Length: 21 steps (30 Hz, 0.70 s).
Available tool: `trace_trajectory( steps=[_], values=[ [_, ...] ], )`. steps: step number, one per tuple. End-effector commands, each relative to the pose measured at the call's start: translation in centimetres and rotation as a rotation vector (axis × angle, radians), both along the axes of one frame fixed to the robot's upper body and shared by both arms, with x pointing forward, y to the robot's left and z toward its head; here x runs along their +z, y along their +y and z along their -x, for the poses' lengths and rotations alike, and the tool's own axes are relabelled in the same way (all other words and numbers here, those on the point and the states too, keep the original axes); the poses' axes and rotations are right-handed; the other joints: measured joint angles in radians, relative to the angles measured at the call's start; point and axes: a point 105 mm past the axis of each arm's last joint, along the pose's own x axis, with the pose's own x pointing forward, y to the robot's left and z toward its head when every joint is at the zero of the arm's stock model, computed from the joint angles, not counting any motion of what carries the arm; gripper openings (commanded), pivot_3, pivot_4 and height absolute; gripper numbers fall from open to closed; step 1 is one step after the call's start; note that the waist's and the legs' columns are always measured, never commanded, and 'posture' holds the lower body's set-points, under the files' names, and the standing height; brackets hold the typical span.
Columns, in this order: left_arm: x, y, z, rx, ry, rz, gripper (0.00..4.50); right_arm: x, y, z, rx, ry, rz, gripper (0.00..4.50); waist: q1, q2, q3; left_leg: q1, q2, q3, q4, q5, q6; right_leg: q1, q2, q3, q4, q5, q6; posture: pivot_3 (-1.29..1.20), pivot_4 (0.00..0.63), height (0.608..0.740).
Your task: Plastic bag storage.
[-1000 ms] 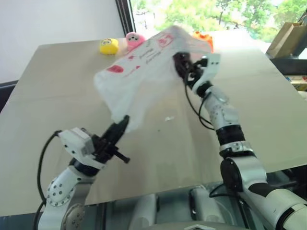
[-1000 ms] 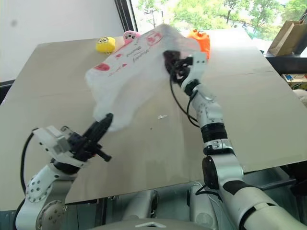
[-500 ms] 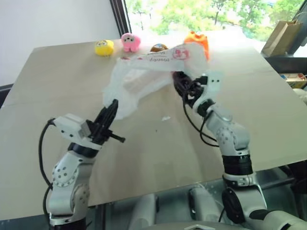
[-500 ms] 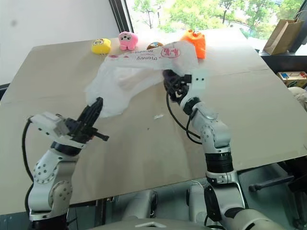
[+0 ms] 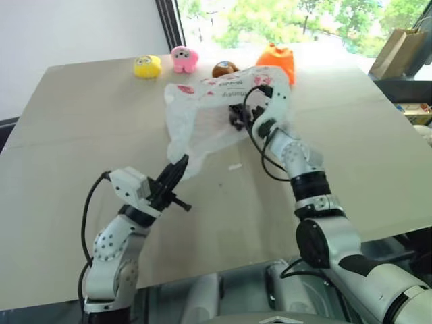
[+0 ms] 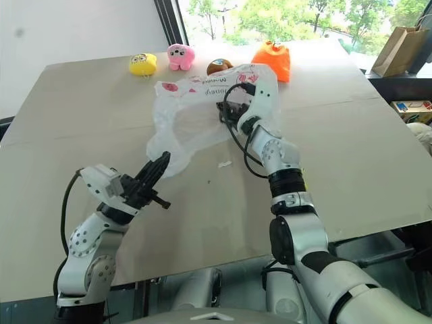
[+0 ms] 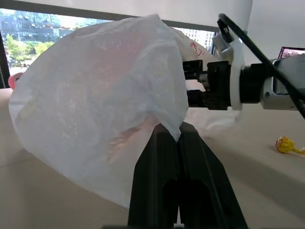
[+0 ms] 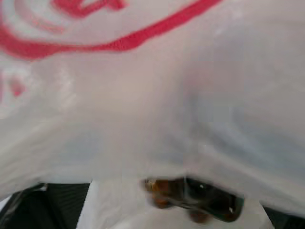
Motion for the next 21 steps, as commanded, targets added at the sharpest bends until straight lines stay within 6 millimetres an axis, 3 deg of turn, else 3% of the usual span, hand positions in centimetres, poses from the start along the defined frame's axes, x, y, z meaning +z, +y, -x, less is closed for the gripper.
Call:
trace_trajectory(
  steps=[1, 3, 9, 13, 19, 21],
  values=[
    [1.1, -0.1, -0.1, 0.004, -0.043, 0.033, 0.00, 0.7, 0.6, 0.7, 0.071, -0.121, 0.075, 4.45, -0.003, 0.000, 0.000, 0.000, 0.000, 0.000, 0.000, 0.000, 0.000, 0.000, 0.000, 0.000, 0.000, 0.000, 0.000, 0.00, 0.150, 0.740],
    [1.2, -0.2, -0.1, 0.001, -0.034, 0.059, 0.00, 0.7, 0.0, 1.2, 0.105, -0.168, 0.113, 4.45, -0.002, 0.000, 0.000, 0.000, 0.000, 0.000, 0.000, 0.000, 0.000, 0.000, 0.000, 0.000, 0.000, 0.000, 0.000, 0.00, 0.150, 0.740],
    [1.2, -1.1, -0.9, -0.054, -0.007, 0.074, 0.00, -0.8, -3.0, 9.7, 0.456, -0.356, 0.288, 4.45, 0.015, 0.000, 0.000, -0.003, -0.001, -0.003, 0.001, 0.000, 0.000, 0.000, -0.002, -0.002, -0.002, 0.000, 0.000, 0.00, 0.150, 0.740],
    [1.2, -1.1, -1.5, -0.061, -0.006, 0.069, 0.00, -2.1, -5.8, 13.0, 0.482, -0.395, 0.390, 4.45, 0.000, 0.000, 0.000, 0.000, 0.000, -0.002, 0.001, 0.000, 0.000, 0.000, 0.000, -0.001, 0.000, 0.000, 0.000, 0.00, 0.150, 0.740],
    [0.9, -1.0, -1.9, -0.071, 0.001, 0.059, 0.00, -3.5, -14.4, 11.9, 0.139, -0.322, 0.631, 4.45, 0.010, -0.001, 0.000, 0.012, 0.001, -0.002, 0.001, 0.000, 0.001, 0.014, 0.001, -0.001, -0.002, -0.001, 0.000, 0.00, 0.150, 0.740],
    [0.8, -1.1, -2.0, -0.075, 0.003, 0.058, 0.00, -4.4, -16.1, 12.4, 0.113, -0.293, 0.725, 4.45, 0.011, -0.001, 0.000, 0.012, 0.000, 0.000, 0.001, 0.000, 0.001, 0.014, 0.001, 0.000, -0.002, -0.001, 0.001, 0.00, 0.150, 0.740]
  ],
)
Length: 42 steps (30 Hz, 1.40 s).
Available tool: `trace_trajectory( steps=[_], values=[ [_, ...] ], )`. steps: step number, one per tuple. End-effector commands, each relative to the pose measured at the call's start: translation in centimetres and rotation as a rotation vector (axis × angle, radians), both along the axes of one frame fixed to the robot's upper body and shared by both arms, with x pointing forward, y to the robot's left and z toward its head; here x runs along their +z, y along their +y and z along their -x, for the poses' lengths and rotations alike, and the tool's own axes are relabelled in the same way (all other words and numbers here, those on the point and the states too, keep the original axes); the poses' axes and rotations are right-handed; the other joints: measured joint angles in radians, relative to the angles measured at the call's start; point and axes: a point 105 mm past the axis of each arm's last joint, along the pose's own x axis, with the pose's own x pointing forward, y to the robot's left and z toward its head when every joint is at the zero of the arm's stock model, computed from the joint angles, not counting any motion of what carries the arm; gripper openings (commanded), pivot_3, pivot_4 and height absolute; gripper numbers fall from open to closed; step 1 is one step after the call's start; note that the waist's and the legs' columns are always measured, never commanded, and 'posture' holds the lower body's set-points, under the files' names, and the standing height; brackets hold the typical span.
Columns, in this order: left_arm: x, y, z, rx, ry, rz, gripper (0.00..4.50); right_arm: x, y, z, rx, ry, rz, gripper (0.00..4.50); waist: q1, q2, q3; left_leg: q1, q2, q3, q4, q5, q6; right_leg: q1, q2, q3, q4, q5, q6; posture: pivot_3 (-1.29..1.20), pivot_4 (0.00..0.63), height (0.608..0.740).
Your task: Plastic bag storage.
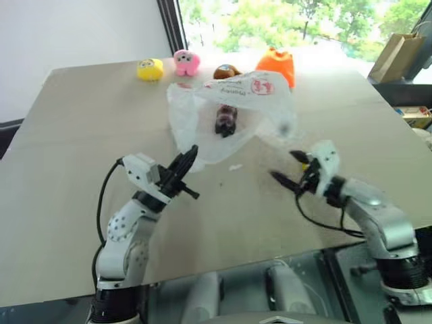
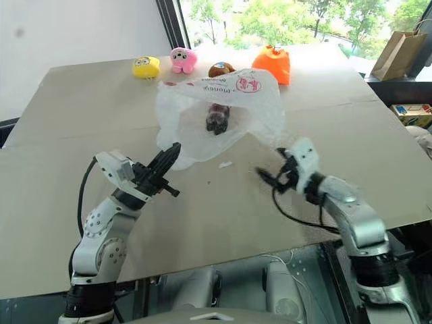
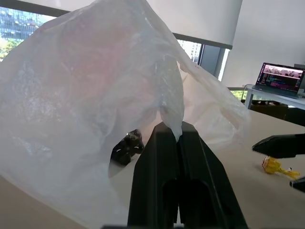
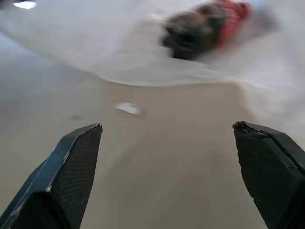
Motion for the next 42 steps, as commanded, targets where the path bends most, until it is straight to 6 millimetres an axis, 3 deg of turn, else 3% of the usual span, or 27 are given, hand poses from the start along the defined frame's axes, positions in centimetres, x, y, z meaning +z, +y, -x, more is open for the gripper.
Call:
trace_trajectory(
  steps=[1, 4, 8, 9, 12, 13, 15, 16, 20, 27, 35, 39, 42],
  values=[
    [0.7, -0.1, 0.1, -0.009, -0.039, -0.007, 0.00, 0.2, -2.9, 0.5, -0.115, -0.052, 0.115, 4.45, 0.003, -0.001, 0.000, 0.000, 0.000, 0.000, 0.000, 0.000, 0.000, 0.000, 0.000, 0.000, 0.000, 0.000, 0.000, 0.00, 0.150, 0.740],
    [0.4, -0.3, -0.1, -0.014, -0.038, -0.010, 0.00, -0.5, -3.9, 0.3, -0.194, -0.010, 0.112, 4.45, -0.004, -0.001, 0.000, 0.001, 0.001, 0.000, 0.000, 0.000, 0.000, 0.000, 0.001, 0.000, 0.001, 0.000, 0.000, 0.00, 0.150, 0.740],
    [0.2, -0.8, -0.3, -0.021, -0.043, -0.018, 0.00, -2.2, -3.2, 0.3, -0.204, 0.136, 0.033, 4.45, -0.001, -0.001, 0.000, 0.001, 0.001, 0.000, 0.000, 0.000, 0.000, 0.000, 0.001, 0.001, 0.001, 0.000, 0.000, 0.00, 0.150, 0.740],
    [0.2, -0.8, -0.3, -0.023, -0.046, -0.020, 0.00, -2.5, -3.0, 0.3, -0.204, 0.170, 0.019, 4.23, -0.001, -0.001, 0.000, 0.001, 0.001, 0.000, 0.000, 0.000, 0.000, 0.000, 0.001, 0.001, 0.001, 0.000, 0.000, 0.00, 0.150, 0.740],
    [0.4, -0.7, -0.4, -0.009, -0.056, -0.022, 0.00, -3.0, -2.3, 0.9, -0.145, 0.233, 0.044, 3.52, 0.001, -0.001, 0.000, 0.001, 0.001, 0.000, 0.000, 0.000, 0.000, 0.000, 0.001, 0.001, 0.001, 0.000, 0.000, 0.00, 0.150, 0.740],
    [0.4, -0.5, -0.4, -0.001, -0.058, -0.022, 0.00, -3.2, -2.2, 1.1, -0.129, 0.257, 0.052, 2.92, 0.001, -0.001, 0.000, 0.001, 0.001, 0.000, 0.000, 0.000, 0.000, 0.000, 0.001, 0.000, 0.000, 0.000, 0.000, 0.00, 0.150, 0.740],
    [0.3, -0.2, -0.5, 0.017, -0.060, -0.022, 0.00, -3.4, -2.4, 1.2, -0.122, 0.279, 0.074, 2.41, 0.002, -0.001, 0.000, 0.000, 0.001, 0.000, 0.000, 0.000, 0.000, 0.000, 0.001, 0.000, 0.000, 0.000, 0.000, 0.00, 0.150, 0.740],
    [0.3, -0.1, -0.5, 0.026, -0.061, -0.022, 0.00, -3.4, -2.6, 1.1, -0.127, 0.291, 0.074, 1.71, 0.003, -0.001, 0.000, 0.000, 0.001, 0.000, 0.000, 0.000, 0.000, 0.000, 0.001, 0.000, 0.000, 0.000, 0.000, 0.00, 0.150, 0.740],
    [0.3, 0.1, -0.5, 0.059, -0.065, -0.006, 0.00, -2.7, -2.7, 0.2, -0.131, 0.274, 0.074, 0.06, 0.002, -0.001, 0.000, 0.001, 0.001, 0.000, 0.000, 0.000, 0.000, 0.000, 0.001, 0.000, 0.000, 0.000, 0.000, 0.00, 0.150, 0.740],
    [0.4, 0.6, -0.5, 0.129, -0.067, 0.018, 0.00, 1.3, 4.0, -2.5, 0.059, 0.127, 0.001, 0.06, -0.004, -0.001, 0.000, 0.001, 0.001, -0.001, -0.001, 0.000, 0.000, 0.000, 0.001, 0.000, 0.001, 0.000, 0.000, 0.00, 0.150, 0.740],
    [0.4, 0.9, -0.6, 0.187, -0.069, 0.048, 0.00, 5.8, 13.0, -8.5, 0.141, 0.063, -0.127, 0.06, -0.004, -0.001, 0.000, 0.000, 0.001, -0.001, -0.001, 0.000, 0.000, -0.001, 0.001, -0.001, 0.001, 0.000, 0.000, 0.00, 0.150, 0.740],
    [0.7, 0.6, -0.5, 0.198, -0.079, 0.050, 0.00, 7.4, 13.4, -10.8, 0.094, 0.006, -0.126, 0.06, 0.005, -0.001, 0.000, -0.001, 0.001, -0.002, -0.002, 0.000, 0.000, -0.002, 0.000, -0.002, 0.001, 0.000, -0.001, 0.00, 0.150, 0.740],
    [0.6, 0.6, -0.1, 0.207, -0.080, 0.045, 0.00, 6.9, 11.9, -10.1, 0.109, 0.016, -0.103, 0.06, 0.009, -0.001, 0.000, -0.004, 0.000, -0.003, -0.002, 0.000, -0.001, -0.003, -0.002, -0.003, -0.003, 0.000, -0.001, 0.00, 0.150, 0.740]
  ],
)
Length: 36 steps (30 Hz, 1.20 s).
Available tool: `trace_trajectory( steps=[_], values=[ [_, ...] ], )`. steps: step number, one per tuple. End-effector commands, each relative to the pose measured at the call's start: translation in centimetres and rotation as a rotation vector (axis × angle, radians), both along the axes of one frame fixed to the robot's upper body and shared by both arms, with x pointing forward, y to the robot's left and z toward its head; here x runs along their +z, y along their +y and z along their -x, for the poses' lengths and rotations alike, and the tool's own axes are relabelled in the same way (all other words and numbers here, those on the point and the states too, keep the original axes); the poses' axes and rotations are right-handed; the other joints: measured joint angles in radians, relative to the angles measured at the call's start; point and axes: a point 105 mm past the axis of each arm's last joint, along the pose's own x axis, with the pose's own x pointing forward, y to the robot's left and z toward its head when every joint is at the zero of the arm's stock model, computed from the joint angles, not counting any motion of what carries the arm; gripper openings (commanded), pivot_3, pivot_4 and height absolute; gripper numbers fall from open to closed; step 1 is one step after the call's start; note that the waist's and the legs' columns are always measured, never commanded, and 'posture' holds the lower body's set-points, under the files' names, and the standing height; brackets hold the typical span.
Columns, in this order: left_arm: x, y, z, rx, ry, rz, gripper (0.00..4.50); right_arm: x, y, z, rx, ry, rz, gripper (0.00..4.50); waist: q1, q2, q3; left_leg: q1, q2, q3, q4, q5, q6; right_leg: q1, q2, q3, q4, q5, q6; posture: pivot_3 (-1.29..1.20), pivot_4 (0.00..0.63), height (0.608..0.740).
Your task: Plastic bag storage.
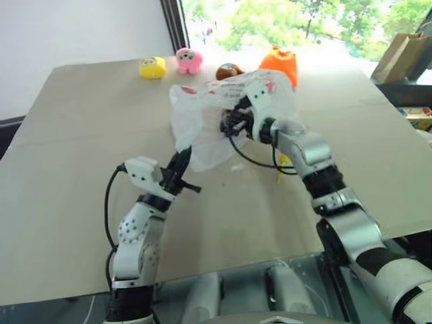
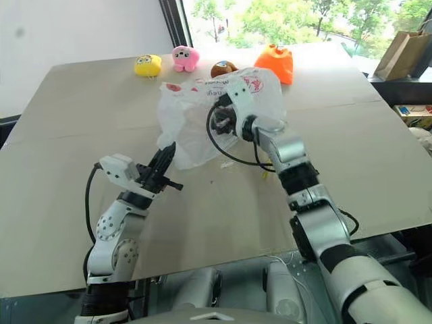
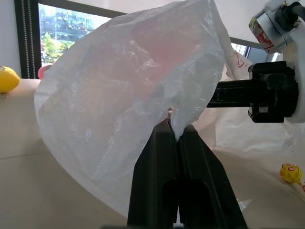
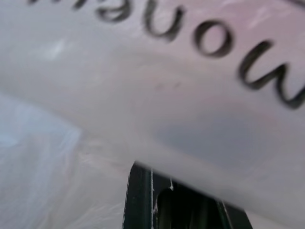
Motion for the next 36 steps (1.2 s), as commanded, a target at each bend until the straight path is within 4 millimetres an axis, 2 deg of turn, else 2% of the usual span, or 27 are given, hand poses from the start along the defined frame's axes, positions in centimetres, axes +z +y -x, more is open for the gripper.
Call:
trace_trajectory(
  steps=[1, 2, 3, 4, 6, 10, 11, 12, 14, 18, 26, 31, 32, 33, 36],
  values=[
    [1.2, 0.0, 0.8, 0.014, -0.057, -0.009, 0.00, -0.1, -2.4, 0.9, 0.010, -0.038, 0.033, 0.06, 0.002, 0.000, 0.000, -0.001, -0.001, 0.000, 0.000, 0.000, 0.000, 0.000, -0.001, 0.000, -0.001, 0.000, 0.000, 0.00, 0.150, 0.740],
    [1.0, 0.0, 0.9, 0.017, -0.053, -0.009, 0.00, -0.8, -3.1, 1.6, 0.015, -0.035, 0.064, 0.06, 0.005, 0.000, 0.000, -0.001, -0.001, 0.000, 0.000, 0.000, -0.001, 0.000, -0.001, 0.000, -0.002, 0.000, 0.000, 0.00, 0.150, 0.740],
    [1.0, -0.1, 0.9, 0.019, -0.050, -0.009, 0.00, -1.3, -3.8, 2.3, 0.013, -0.027, 0.086, 0.56, 0.006, 0.000, 0.000, -0.002, -0.001, 0.000, 0.000, 0.000, -0.001, 0.000, -0.002, -0.001, -0.003, 0.000, 0.000, 0.00, 0.150, 0.740],
    [0.9, -0.1, 1.0, 0.018, -0.048, -0.011, 0.00, -1.7, -4.5, 3.1, 0.003, -0.026, 0.097, 0.82, 0.005, 0.000, 0.000, -0.003, -0.002, 0.000, -0.001, 0.000, -0.001, -0.001, -0.002, -0.001, -0.004, 0.000, 0.000, 0.00, 0.150, 0.740],
    [0.9, -0.2, 1.0, 0.013, -0.046, -0.012, 0.00, -2.1, -5.9, 5.2, -0.019, -0.014, 0.100, 1.69, 0.005, 0.000, 0.000, -0.004, -0.002, 0.000, -0.002, 0.000, 0.000, -0.002, -0.003, -0.001, -0.004, 0.000, 0.000, 0.00, 0.150, 0.740],
    [0.8, -0.1, 1.0, 0.006, -0.039, -0.016, 0.00, -2.7, -7.3, 9.1, -0.045, 0.034, 0.115, 3.65, -0.011, 0.000, 0.000, -0.007, -0.001, 0.000, -0.001, 0.000, 0.000, -0.008, -0.001, 0.000, 0.001, 0.000, 0.000, 0.00, 0.150, 0.740],
    [0.7, -0.1, 0.9, 0.001, -0.036, -0.020, 0.00, -3.0, -8.3, 9.5, -0.105, 0.030, 0.142, 4.20, -0.010, 0.000, 0.000, -0.006, -0.001, 0.000, 0.000, 0.000, 0.001, -0.008, -0.001, 0.000, 0.002, 0.000, 0.000, 0.00, 0.150, 0.740],
    [0.7, -0.2, 0.8, -0.003, -0.035, -0.022, 0.00, -3.3, -9.2, 9.8, -0.162, 0.028, 0.165, 4.45, -0.009, 0.000, 0.000, -0.006, 0.000, -0.001, 0.000, 0.000, 0.001, -0.008, 0.000, 0.000, 0.003, 0.000, 0.000, 0.00, 0.150, 0.740],
    [0.7, -0.1, 0.7, -0.007, -0.034, -0.023, 0.00, -3.6, -10.1, 10.0, -0.229, 0.034, 0.183, 4.45, -0.008, 0.000, 0.000, -0.004, 0.000, -0.002, 0.001, 0.000, 0.001, -0.005, 0.000, -0.001, 0.004, 0.000, 0.000, 0.00, 0.150, 0.740],
    [0.8, -0.7, 0.3, -0.027, -0.035, -0.024, 0.00, -5.5, -10.8, 9.4, -0.354, 0.138, 0.116, 4.45, -0.009, 0.000, 0.000, 0.003, -0.001, -0.001, 0.001, 0.000, 0.001, 0.002, 0.000, 0.000, 0.003, 0.000, 0.001, 0.00, 0.150, 0.740],
    [0.9, -1.2, 0.2, -0.031, -0.045, -0.016, 0.00, -8.1, -9.9, 7.8, -0.391, 0.210, 0.062, 4.45, -0.010, 0.000, 0.000, 0.003, 0.000, -0.001, 0.001, 0.000, 0.001, 0.002, 0.001, 0.001, 0.003, 0.000, 0.000, 0.00, 0.150, 0.740],
    [0.5, -1.0, 0.4, -0.009, -0.035, -0.008, 0.00, -9.2, -10.7, 6.8, -0.423, 0.183, 0.117, 4.45, -0.010, 0.000, 0.000, 0.003, 0.000, -0.001, 0.001, 0.000, 0.001, 0.002, 0.001, 0.001, 0.003, 0.000, 0.000, 0.00, 0.150, 0.740],
    [0.4, -0.9, 0.5, -0.008, -0.034, -0.009, 0.00, -9.3, -10.8, 6.6, -0.422, 0.172, 0.127, 3.95, -0.010, 0.000, 0.000, 0.003, 0.000, -0.001, 0.001, 0.000, 0.001, 0.002, 0.001, 0.001, 0.003, 0.000, 0.000, 0.00, 0.150, 0.740],
    [0.4, -0.9, 0.5, -0.005, -0.033, -0.011, 0.00, -9.4, -10.9, 6.5, -0.420, 0.165, 0.133, 3.72, -0.010, 0.000, 0.000, 0.003, 0.000, -0.001, 0.001, 0.000, 0.001, 0.002, 0.001, 0.001, 0.003, 0.000, 0.000, 0.00, 0.150, 0.740],
    [0.4, -0.7, 0.5, 0.005, -0.036, -0.022, 0.00, -9.6, -11.0, 6.3, -0.415, 0.158, 0.142, 2.25, -0.010, 0.000, 0.000, 0.004, 0.000, -0.001, 0.001, 0.000, 0.001, 0.002, 0.001, 0.001, 0.003, 0.000, 0.000, 0.00, 0.150, 0.740]
  ],
)
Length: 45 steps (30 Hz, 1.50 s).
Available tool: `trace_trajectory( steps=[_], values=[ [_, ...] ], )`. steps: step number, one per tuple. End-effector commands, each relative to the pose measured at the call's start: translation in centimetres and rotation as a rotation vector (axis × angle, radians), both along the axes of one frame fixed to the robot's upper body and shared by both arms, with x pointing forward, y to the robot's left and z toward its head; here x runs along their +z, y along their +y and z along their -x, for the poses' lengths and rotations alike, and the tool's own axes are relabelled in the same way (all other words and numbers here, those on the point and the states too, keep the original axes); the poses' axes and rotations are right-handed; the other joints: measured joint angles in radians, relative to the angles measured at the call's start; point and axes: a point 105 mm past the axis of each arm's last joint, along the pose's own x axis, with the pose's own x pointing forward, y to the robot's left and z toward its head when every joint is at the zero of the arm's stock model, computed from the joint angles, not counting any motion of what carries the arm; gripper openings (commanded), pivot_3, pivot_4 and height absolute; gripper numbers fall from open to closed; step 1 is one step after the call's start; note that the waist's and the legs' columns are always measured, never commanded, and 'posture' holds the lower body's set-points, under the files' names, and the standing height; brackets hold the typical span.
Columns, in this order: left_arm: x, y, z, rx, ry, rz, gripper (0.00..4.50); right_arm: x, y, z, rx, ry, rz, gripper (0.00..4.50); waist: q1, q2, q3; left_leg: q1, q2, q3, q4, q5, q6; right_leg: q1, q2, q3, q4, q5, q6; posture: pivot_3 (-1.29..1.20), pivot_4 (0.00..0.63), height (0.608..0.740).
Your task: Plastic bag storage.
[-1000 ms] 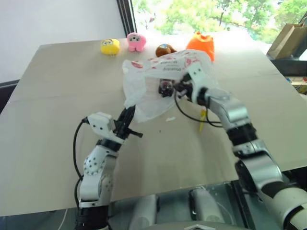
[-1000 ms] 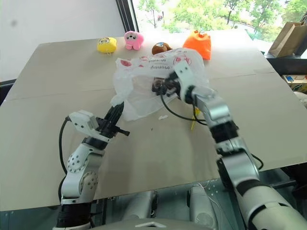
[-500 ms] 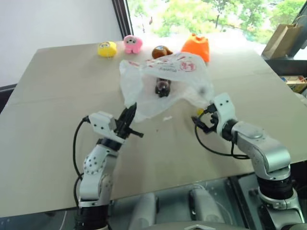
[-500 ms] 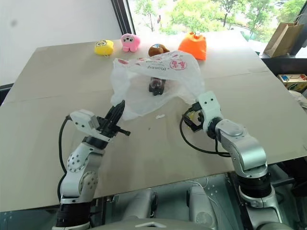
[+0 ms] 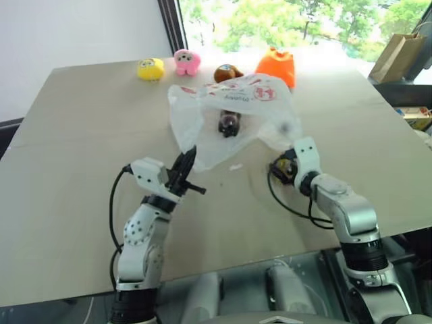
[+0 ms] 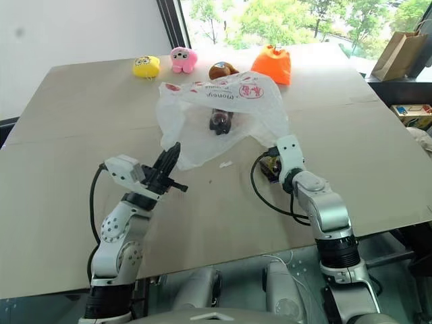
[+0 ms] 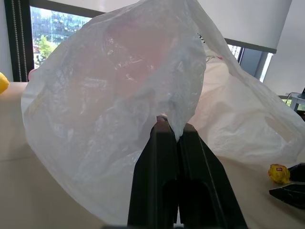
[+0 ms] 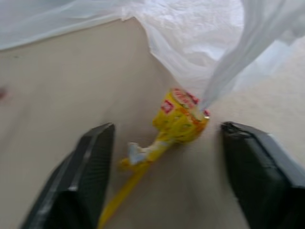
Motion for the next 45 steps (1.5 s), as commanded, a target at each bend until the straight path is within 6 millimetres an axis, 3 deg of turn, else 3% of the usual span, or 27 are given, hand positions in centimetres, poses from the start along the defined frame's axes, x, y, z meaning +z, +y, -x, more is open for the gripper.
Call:
trace_trajectory(
  steps=[1, 4, 5, 12, 16, 21, 25, 28, 31, 33, 36, 41, 45],
  values=[
    [0.9, 0.4, 0.3, 0.023, -0.047, -0.015, 0.00, -0.1, 0.0, -0.4, 0.008, -0.016, 0.016, 1.82, 0.000, 0.000, 0.000, 0.000, 0.000, 0.000, 0.000, 0.000, 0.000, 0.000, 0.000, 0.000, 0.000, 0.000, 0.000, 0.00, 0.150, 0.740],
    [1.1, 0.7, 0.4, 0.034, -0.051, -0.017, 0.00, 0.1, 0.2, -0.7, 0.026, -0.032, 0.020, 0.25, -0.001, 0.000, 0.000, 0.001, 0.000, 0.000, 0.000, 0.000, 0.000, 0.000, 0.000, 0.000, 0.000, 0.000, 0.000, 0.00, 0.150, 0.740],
    [1.1, 0.8, 0.4, 0.037, -0.049, -0.018, 0.00, 0.3, 0.4, -0.7, 0.044, -0.040, 0.015, 0.05, -0.001, 0.000, 0.000, 0.000, 0.000, 0.000, 0.000, 0.000, 0.000, 0.000, 0.000, 0.000, 0.001, 0.000, 0.000, 0.00, 0.150, 0.740],
    [0.8, 0.6, 0.7, 0.037, -0.040, -0.022, 0.00, 2.2, 5.2, 2.4, 0.419, -0.026, -0.064, 0.05, -0.001, 0.000, 0.000, 0.000, 0.000, 0.000, 0.000, 0.000, 0.000, 0.000, 0.000, 0.000, 0.000, 0.000, 0.000, 0.00, 0.150, 0.740],
    [0.9, 0.5, 0.7, 0.037, -0.042, -0.026, 0.00, 5.0, 8.0, 3.8, 0.585, -0.047, -0.150, 0.05, -0.001, 0.000, 0.000, 0.000, 0.000, 0.000, -0.001, 0.000, 0.000, 0.000, 0.000, 0.000, 0.000, 0.000, 0.000, 0.00, 0.150, 0.740],
    [0.9, 0.5, 0.7, 0.037, -0.040, -0.023, 0.00, 7.9, 10.8, 0.2, 0.534, -0.143, -0.168, 0.05, -0.002, 0.000, 0.000, 0.000, 0.001, 0.000, -0.001, 0.000, 0.000, -0.001, 0.001, 0.000, 0.001, 0.000, 0.000, 0.00, 0.150, 0.740],
    [0.7, 0.0, 0.7, 0.014, -0.035, -0.019, 0.00, 10.1, 15.8, -3.8, 0.484, -0.214, -0.185, 0.05, -0.007, 0.000, 0.001, 0.000, 0.001, 0.000, -0.001, 0.000, 0.000, -0.001, 0.001, 0.000, 0.000, 0.000, 0.000, 0.00, 0.150, 0.740],
    [0.7, -0.2, 0.7, 0.011, -0.037, -0.020, 0.00, 12.0, 17.3, -6.0, 0.388, -0.321, -0.209, 1.11, -0.009, 0.001, 0.001, 0.000, 0.001, 0.001, -0.003, 0.000, 0.000, -0.003, 0.001, 0.001, 0.001, 0.000, 0.000, 0.00, 0.150, 0.740],
    [1.0, -0.2, 0.6, 0.026, -0.049, -0.017, 0.00, 12.5, 17.2, -6.6, 0.364, -0.387, -0.220, 2.60, 0.004, 0.000, 0.001, -0.001, 0.001, 0.000, -0.007, 0.000, -0.001, -0.003, 0.000, -0.001, -0.003, 0.000, -0.001, 0.00, 0.150, 0.740],
    [1.0, 0.2, 0.7, 0.047, -0.049, -0.010, 0.00, 10.3, 16.6, -5.5, 0.436, -0.332, -0.237, 3.67, 0.005, 0.000, 0.001, -0.003, 0.000, 0.000, -0.008, 0.002, -0.004, -0.003, -0.002, -0.001, -0.007, 0.000, -0.001, 0.00, 0.150, 0.740],
    [0.7, 0.2, 1.0, 0.052, -0.041, -0.007, 0.00, 7.2, 14.9, -2.5, 0.569, -0.277, -0.211, 3.67, 0.009, -0.002, -0.001, -0.005, -0.001, 0.000, -0.011, 0.002, -0.005, -0.003, -0.004, -0.002, -0.014, 0.000, 0.000, 0.00, 0.150, 0.740],
    [0.2, -0.2, 1.2, 0.026, -0.019, -0.006, 0.00, 4.5, 10.5, 4.0, 0.726, -0.239, -0.150, 3.67, -0.004, -0.001, -0.001, -0.015, -0.003, 0.001, -0.013, 0.003, -0.005, -0.013, -0.007, -0.002, -0.015, 0.000, 0.000, 0.00, 0.150, 0.740],
    [0.1, -0.5, 0.9, 0.006, -0.015, -0.006, 0.00, 1.9, 5.7, 5.0, 0.558, -0.177, -0.047, 3.67, -0.001, -0.001, -0.001, -0.013, -0.001, 0.002, -0.013, 0.001, -0.002, -0.015, -0.004, -0.001, -0.010, 0.000, 0.000, 0.00, 0.150, 0.740]
  ],
)
